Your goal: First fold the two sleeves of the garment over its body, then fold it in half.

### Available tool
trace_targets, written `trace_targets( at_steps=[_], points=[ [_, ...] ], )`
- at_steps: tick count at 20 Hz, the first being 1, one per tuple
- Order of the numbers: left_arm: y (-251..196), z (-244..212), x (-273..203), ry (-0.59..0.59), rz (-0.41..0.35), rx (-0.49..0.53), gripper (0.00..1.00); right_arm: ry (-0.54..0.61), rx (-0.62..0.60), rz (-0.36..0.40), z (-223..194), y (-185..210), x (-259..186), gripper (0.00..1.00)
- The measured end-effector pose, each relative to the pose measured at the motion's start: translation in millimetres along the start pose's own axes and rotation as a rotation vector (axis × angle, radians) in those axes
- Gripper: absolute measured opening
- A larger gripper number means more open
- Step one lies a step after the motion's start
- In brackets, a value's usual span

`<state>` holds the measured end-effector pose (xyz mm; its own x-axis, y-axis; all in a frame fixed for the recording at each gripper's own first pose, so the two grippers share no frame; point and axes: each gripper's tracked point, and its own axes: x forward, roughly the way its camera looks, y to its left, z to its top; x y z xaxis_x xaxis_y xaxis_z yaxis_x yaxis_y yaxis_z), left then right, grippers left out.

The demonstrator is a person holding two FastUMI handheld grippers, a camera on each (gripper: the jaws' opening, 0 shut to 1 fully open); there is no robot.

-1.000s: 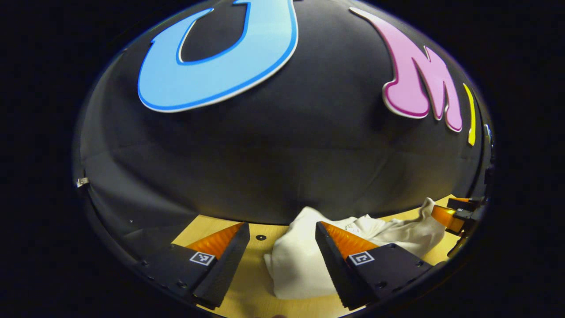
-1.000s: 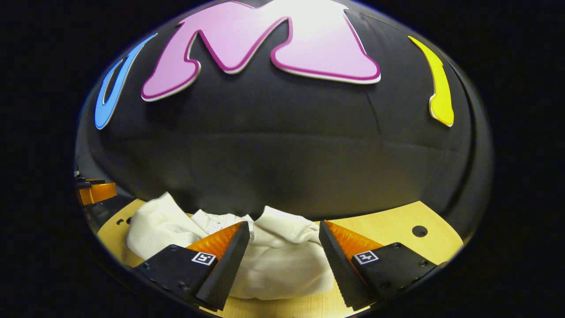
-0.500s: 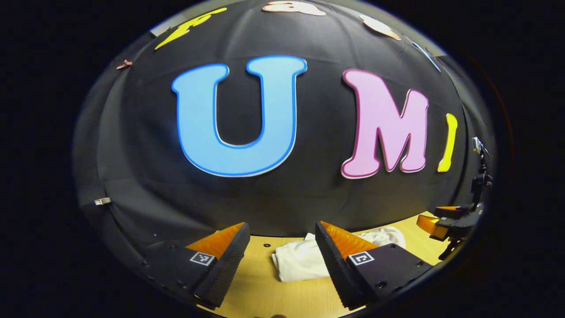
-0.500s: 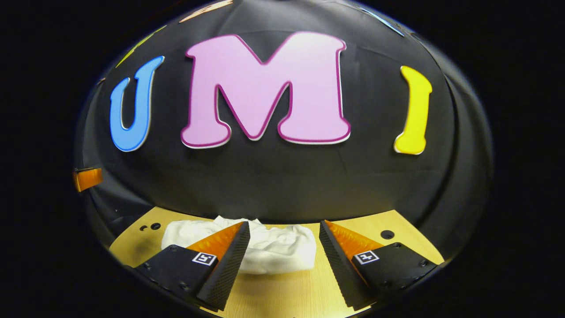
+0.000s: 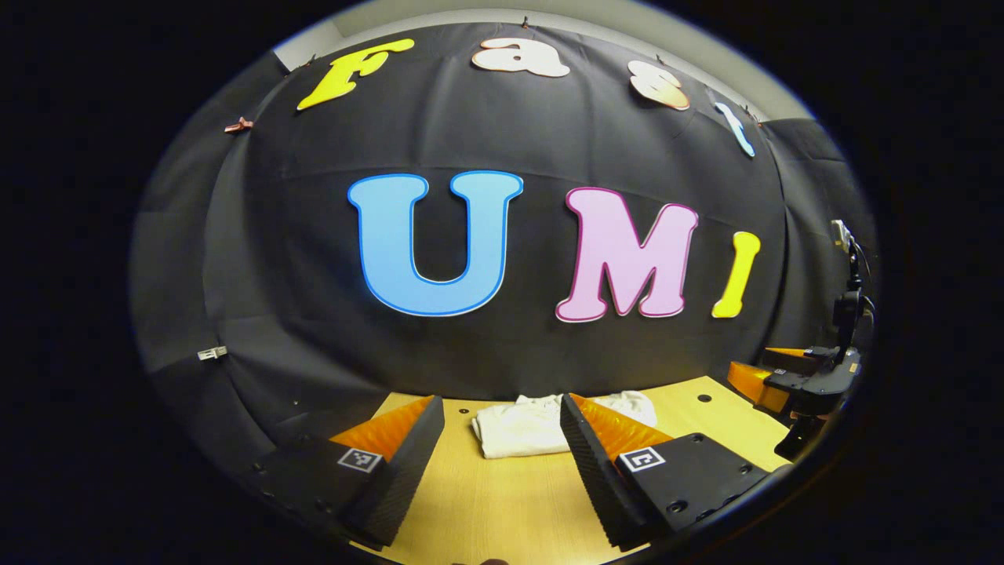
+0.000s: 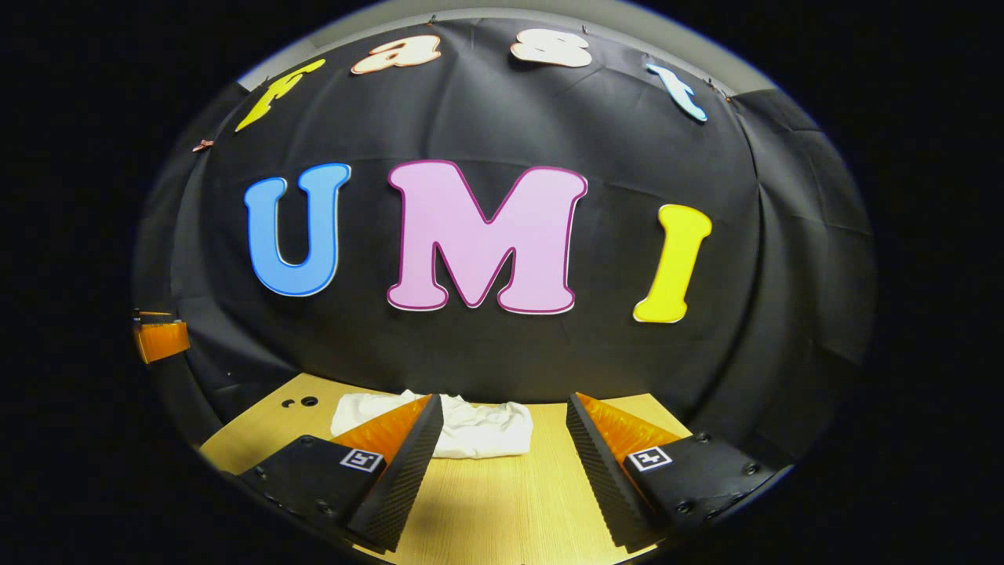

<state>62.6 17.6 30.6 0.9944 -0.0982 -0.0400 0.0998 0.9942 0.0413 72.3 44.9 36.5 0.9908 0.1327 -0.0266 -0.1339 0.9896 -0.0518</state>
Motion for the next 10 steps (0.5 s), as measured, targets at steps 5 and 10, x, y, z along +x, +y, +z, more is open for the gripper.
trace_targets(
  at_steps=[5,10],
  points=[
    [-21,-10,-64,0.026,-0.041,-0.043,0.94,0.067,0.063,0.005,-7,3,-74,0.97],
    [-26,-23,-116,0.010,-0.037,-0.056,0.95,0.056,0.088,0.017,-4,0,-128,0.97]
  ],
)
